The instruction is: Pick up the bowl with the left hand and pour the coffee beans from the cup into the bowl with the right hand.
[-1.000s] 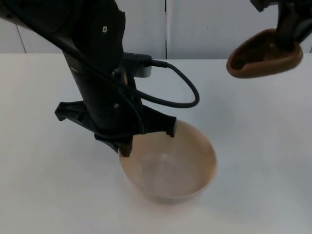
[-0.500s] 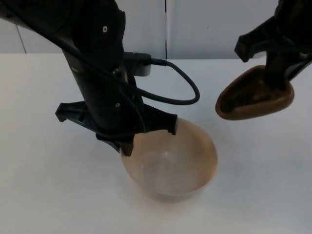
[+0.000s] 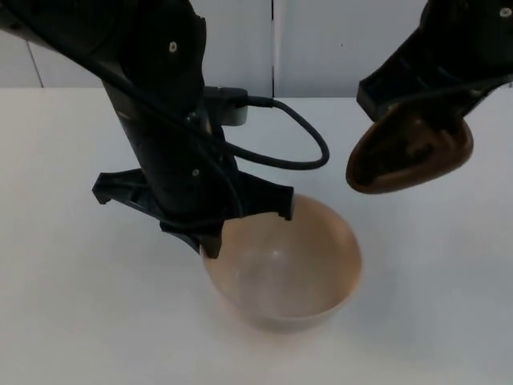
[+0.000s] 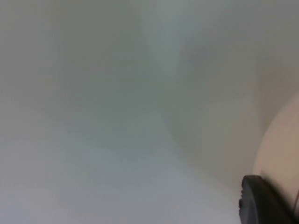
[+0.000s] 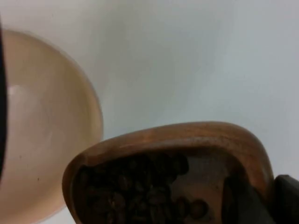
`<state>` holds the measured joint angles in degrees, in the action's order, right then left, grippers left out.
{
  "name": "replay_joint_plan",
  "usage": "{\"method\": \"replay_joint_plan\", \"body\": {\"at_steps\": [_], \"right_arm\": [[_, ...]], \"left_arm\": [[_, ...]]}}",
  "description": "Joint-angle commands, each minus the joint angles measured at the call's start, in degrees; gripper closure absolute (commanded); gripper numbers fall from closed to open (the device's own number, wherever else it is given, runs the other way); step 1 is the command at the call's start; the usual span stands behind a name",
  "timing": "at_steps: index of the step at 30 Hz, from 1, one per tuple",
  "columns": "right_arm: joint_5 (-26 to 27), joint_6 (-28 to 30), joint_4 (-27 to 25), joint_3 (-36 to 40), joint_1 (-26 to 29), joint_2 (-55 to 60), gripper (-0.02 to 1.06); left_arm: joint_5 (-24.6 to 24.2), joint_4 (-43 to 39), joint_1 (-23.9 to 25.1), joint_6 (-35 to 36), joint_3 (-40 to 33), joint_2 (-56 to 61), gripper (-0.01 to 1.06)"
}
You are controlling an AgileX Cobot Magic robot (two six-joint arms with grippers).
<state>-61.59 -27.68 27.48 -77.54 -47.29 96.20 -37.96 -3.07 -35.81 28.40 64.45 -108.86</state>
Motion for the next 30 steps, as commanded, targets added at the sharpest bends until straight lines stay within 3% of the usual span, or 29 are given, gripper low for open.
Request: {"method": "replay_joint_plan", "body": {"at_steps": [1, 4, 13, 21, 30], "right_arm": [[-0.1, -2.2, 3.9, 0.0, -1.5, -0.3, 1.05], [-0.1, -3.4, 7.7, 0.0, -3.4, -0.3, 1.05], [-1.1, -1.6, 9.9, -0.6, -4.0, 0.6, 1.05], [-7.6, 5.5, 9.7, -10.8, -4.4, 7.5, 1.05], [-8.4, 10.7, 12.9, -16.7, -6.1, 10.9, 1.05]], "left_arm": [[0.3, 0.8, -0.1, 0.6, -0.2, 0.1, 1.05], [0.3, 0.8, -0.1, 0.6, -0.2, 0.1, 1.05], [0.7, 0.8, -0.1, 0.6, -0.2, 0.1, 1.05], [0.7, 0.8, -0.1, 0.6, -0.2, 0.1, 1.05], [0.7, 0.8, -0.1, 0.6, -0.2, 0.1, 1.05]]}}
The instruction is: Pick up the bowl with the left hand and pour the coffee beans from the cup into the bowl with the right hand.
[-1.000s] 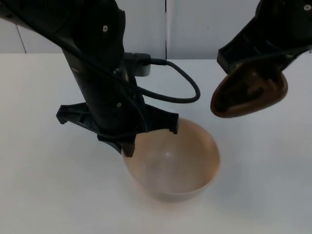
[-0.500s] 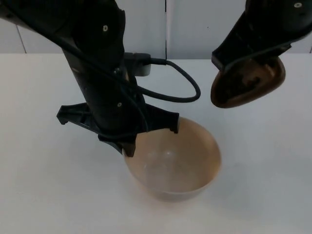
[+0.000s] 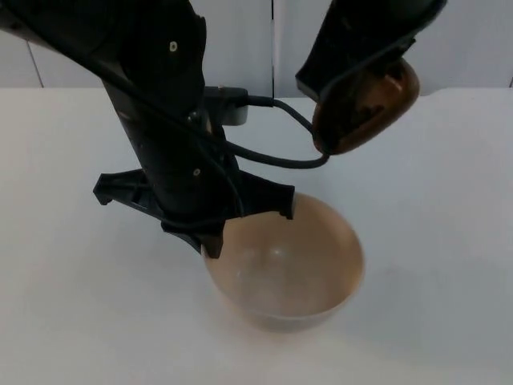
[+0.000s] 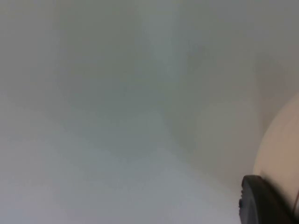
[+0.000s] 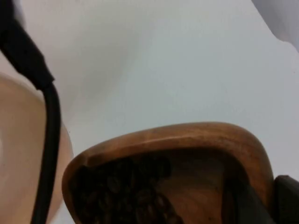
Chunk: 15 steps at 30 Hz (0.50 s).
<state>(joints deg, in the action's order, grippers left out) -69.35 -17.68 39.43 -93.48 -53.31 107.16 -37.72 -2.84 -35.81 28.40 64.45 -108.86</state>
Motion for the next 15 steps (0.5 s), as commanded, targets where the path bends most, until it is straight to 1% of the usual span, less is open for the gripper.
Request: {"method": "replay_joint_plan", "body": {"at_steps": [1, 8, 10, 13, 15], "right_arm": [[-0.6, 0.9, 1.3, -0.7, -0.6, -0.1, 1.05], [-0.6, 1.3, 4.7, -0.7, -2.2, -0.1, 1.05], [-0.6, 1.4, 5.0, -0.7, -2.6, -0.1, 1.05], [-0.6, 2.4, 7.6, -0.7, -4.5, -0.1, 1.05], [-0.6, 2.5, 8.4, -0.7, -4.7, -0.1, 1.05]], "left_arm": [[0.6, 0.6, -0.1, 0.6, -0.2, 0.1, 1.05], [0.6, 0.6, -0.1, 0.6, -0.2, 0.1, 1.05], [0.6, 0.6, -0.1, 0.6, -0.2, 0.1, 1.05], [0.6, 0.6, -0.1, 0.6, -0.2, 0.1, 1.05], [0.6, 0.6, -0.1, 0.6, -0.2, 0.1, 1.05]]}}
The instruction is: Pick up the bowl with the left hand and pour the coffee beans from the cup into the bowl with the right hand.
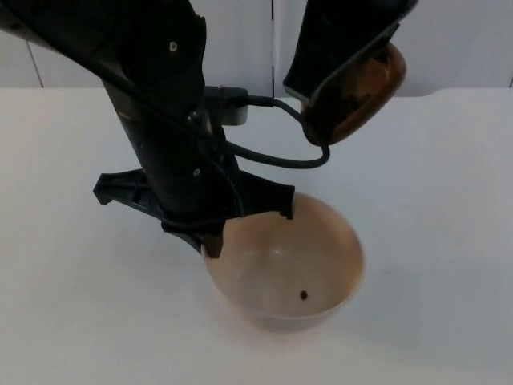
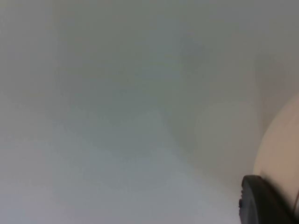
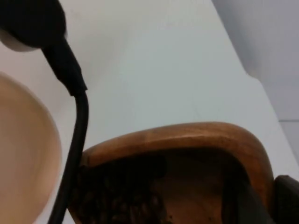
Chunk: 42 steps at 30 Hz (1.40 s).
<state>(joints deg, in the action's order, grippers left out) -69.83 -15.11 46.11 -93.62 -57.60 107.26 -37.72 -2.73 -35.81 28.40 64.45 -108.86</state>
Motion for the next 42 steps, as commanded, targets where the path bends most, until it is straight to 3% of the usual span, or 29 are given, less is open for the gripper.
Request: {"method": "replay_joint_plan", "body": {"at_steps": [1, 7, 26, 42], "right_arm": [[-0.1, 1.0, 1.9, -0.6, -0.4, -0.2, 1.05], [-0.1, 5.2, 2.8, -0.6, -0.4, -0.2, 1.05], [-0.1, 6.0, 11.8, 2.0, -4.5, 1.5, 1.05], [-0.1, 4.0, 9.3, 2.0, -4.5, 1.5, 1.05]], "left_arm": [[0.6, 0.5, -0.1, 0.6, -0.2, 0.1, 1.05], [0.5, 0.5, -0.1, 0.6, -0.2, 0.1, 1.05], [0.7, 0.5, -0.1, 0.6, -0.2, 0.1, 1.05], [0.8, 0.5, -0.1, 0.6, -0.2, 0.1, 1.05]]}}
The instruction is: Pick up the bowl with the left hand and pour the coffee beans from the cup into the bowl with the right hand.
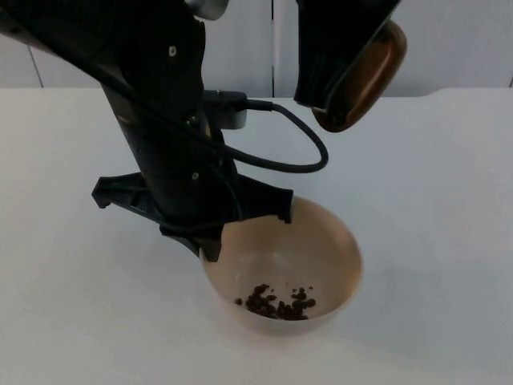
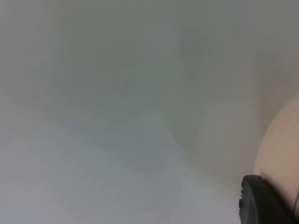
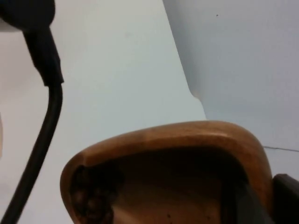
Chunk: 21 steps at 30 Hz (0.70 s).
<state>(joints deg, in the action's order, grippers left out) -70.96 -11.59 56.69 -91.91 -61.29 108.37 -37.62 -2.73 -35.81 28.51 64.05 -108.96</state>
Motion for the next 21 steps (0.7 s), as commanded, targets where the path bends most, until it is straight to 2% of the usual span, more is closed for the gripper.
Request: {"method": "replay_joint_plan", "body": {"at_steps": [1, 10, 13, 14, 16, 20, 21], "right_arm": [[1.0, 0.5, -1.8, 0.3, -0.8, 0.4, 1.05], [1.0, 0.6, -6.7, 0.2, 1.5, -1.2, 1.05], [1.0, 0.6, -12.5, 0.1, 4.4, -1.9, 1.05], [1.0, 0.6, -12.5, 0.1, 4.4, -1.9, 1.05], [1.0, 0.7, -15.7, 0.1, 6.1, -2.5, 1.05], [1.0, 0.7, -17.0, 0.1, 8.1, -2.9, 1.05], [1.0, 0.9, -19.2, 0.1, 9.2, -3.4, 1.05]], "left_arm": [[0.7, 0.5, -0.1, 0.4, 0.2, 0.2, 1.05], [0.6, 0.5, -0.1, 0.4, 0.2, 0.2, 1.05], [0.6, 0.5, -0.1, 0.4, 0.2, 0.2, 1.05], [0.6, 0.5, -0.1, 0.4, 0.2, 0.2, 1.05], [0.6, 0.5, -0.1, 0.4, 0.2, 0.2, 1.05], [0.6, 0.5, -0.1, 0.4, 0.2, 0.2, 1.05], [0.6, 0.5, -0.1, 0.4, 0.2, 0.2, 1.05]]}}
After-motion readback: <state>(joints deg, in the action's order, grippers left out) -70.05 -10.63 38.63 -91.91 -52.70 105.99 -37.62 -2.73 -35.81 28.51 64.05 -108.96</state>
